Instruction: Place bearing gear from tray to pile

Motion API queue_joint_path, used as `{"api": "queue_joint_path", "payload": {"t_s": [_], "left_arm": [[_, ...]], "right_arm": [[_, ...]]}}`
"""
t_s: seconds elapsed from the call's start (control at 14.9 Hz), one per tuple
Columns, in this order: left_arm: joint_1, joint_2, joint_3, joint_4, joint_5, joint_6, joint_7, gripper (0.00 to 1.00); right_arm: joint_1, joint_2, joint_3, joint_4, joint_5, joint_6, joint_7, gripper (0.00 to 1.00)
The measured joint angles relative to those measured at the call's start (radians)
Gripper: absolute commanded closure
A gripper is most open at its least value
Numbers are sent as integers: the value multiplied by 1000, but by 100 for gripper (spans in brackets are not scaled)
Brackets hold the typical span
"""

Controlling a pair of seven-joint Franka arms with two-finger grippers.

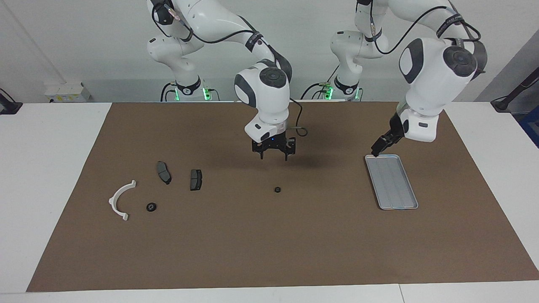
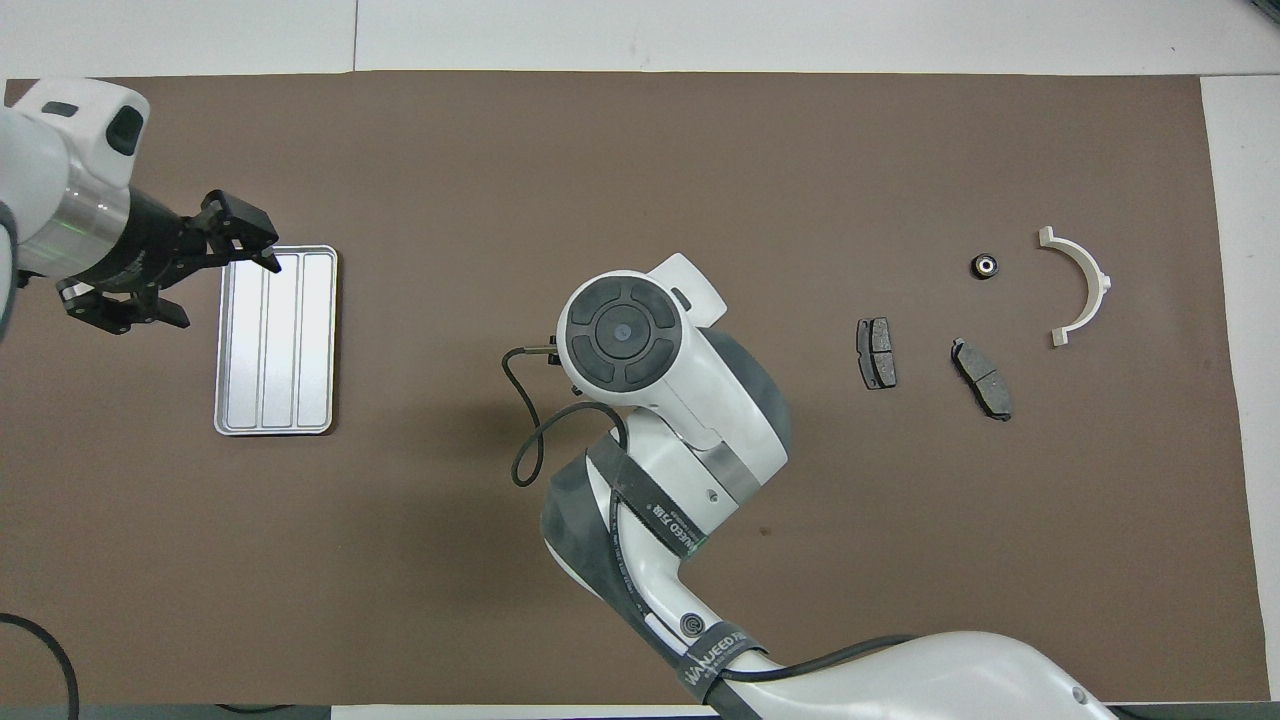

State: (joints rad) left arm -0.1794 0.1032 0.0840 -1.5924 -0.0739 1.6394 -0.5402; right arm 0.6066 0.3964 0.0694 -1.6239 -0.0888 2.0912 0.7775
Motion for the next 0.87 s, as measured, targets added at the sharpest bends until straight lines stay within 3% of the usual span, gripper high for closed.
{"api": "queue_joint_path", "payload": {"t_s": [0.4, 0.87], "left_arm": [[136, -75, -5, -8, 0, -127, 234, 0], [149, -97, -18, -34, 3, -133, 275, 0]], "right_arm": [[-6, 91, -10, 1, -11, 86, -126, 6], [-44, 120, -13, 2, -11, 128, -187, 6]]}}
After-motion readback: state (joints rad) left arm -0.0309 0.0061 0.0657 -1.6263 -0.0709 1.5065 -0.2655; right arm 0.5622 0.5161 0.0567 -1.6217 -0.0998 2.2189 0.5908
